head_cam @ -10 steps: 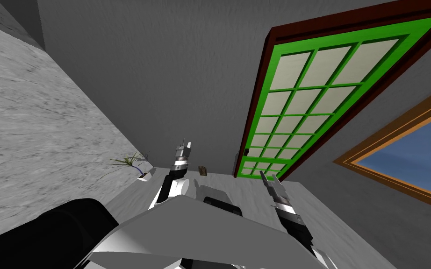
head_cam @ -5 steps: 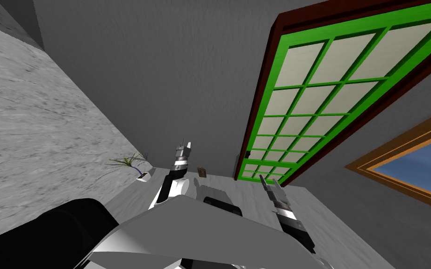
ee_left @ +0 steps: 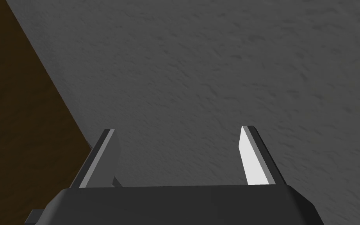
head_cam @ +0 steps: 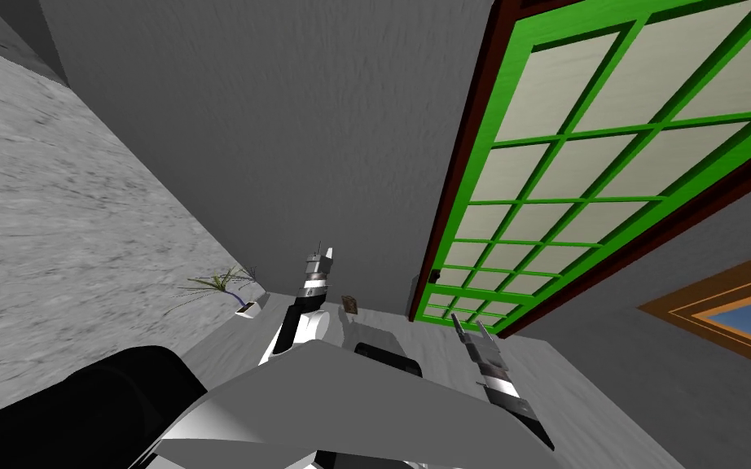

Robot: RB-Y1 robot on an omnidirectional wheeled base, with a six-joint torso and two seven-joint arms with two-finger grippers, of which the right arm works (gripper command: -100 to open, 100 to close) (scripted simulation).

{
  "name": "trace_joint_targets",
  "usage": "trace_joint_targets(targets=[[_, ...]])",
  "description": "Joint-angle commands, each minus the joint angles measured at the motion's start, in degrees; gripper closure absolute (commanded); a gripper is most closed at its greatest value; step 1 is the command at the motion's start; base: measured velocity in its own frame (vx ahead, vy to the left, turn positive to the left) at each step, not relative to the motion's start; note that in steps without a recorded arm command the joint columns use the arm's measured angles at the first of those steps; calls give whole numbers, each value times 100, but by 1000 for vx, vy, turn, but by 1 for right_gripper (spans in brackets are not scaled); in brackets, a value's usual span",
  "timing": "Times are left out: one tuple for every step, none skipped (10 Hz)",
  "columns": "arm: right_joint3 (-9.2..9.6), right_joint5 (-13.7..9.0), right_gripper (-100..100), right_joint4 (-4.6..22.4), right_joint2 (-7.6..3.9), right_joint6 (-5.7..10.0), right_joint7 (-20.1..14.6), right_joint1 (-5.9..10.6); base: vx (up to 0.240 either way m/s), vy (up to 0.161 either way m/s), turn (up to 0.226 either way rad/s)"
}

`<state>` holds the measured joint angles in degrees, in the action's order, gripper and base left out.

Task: Pull the door open

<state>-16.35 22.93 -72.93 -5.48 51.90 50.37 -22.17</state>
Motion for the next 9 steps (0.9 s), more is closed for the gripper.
trace_joint_targets(targets=[[-45, 62, -100, 201, 3, 73, 124, 45, 85, -23, 37], [-70, 99, -100, 302, 7, 116, 191, 53, 78, -21, 32], [-92, 134, -100, 396, 12, 157, 255, 61, 77, -30, 32], [-134, 197, -100, 569, 23, 230, 372, 76, 125, -53, 55], [-155, 229, -100, 656, 29, 267, 430, 84, 126, -38, 49], [-176, 261, -100, 742, 35, 304, 488, 91, 105, -34, 20], [-215, 320, -100, 903, 46, 373, 597, 105, 130, -48, 42], [-231, 346, -100, 972, 52, 402, 643, 111, 124, -49, 40], [-264, 397, -100, 1110, 64, 461, 736, 123, 130, -63, 38]])
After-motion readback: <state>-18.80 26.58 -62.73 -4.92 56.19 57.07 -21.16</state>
